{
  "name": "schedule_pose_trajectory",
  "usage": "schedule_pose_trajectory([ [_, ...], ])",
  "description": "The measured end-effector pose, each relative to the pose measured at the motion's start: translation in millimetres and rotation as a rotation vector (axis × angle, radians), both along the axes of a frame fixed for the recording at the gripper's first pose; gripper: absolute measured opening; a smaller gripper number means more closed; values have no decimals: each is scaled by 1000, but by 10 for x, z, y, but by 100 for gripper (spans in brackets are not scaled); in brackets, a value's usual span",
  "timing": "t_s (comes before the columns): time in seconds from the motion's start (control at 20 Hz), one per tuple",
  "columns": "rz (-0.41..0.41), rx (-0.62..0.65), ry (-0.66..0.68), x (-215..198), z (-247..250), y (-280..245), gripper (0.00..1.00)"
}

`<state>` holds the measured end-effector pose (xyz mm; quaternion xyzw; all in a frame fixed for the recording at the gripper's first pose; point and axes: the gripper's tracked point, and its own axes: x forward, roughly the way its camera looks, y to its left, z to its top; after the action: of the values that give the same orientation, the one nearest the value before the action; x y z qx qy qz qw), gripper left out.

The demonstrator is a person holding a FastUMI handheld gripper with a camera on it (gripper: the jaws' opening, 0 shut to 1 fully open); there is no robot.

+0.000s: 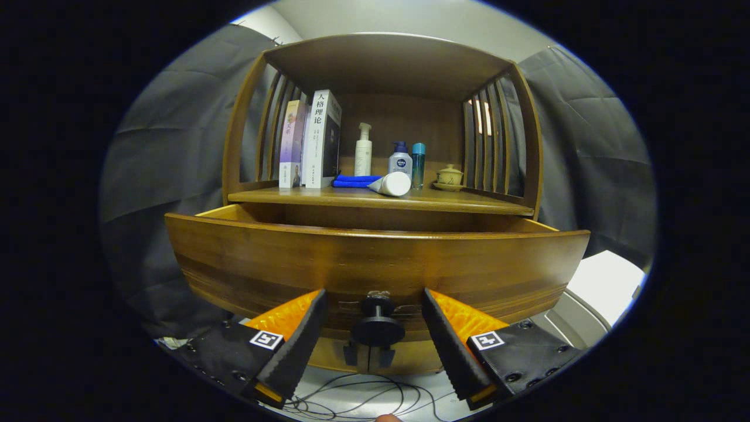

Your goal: Pull open the drawer, take out the items inside it, and place them on the countertop above the cabinet.

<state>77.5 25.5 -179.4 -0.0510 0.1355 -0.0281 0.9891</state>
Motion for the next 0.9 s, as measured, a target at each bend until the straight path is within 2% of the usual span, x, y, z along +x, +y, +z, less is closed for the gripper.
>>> schedule_pose_trajectory([
  [0.5, -16, -5, 1, 632, -3, 1, 100],
  [0.9, -27, -32, -24, 981, -7, 23, 99],
])
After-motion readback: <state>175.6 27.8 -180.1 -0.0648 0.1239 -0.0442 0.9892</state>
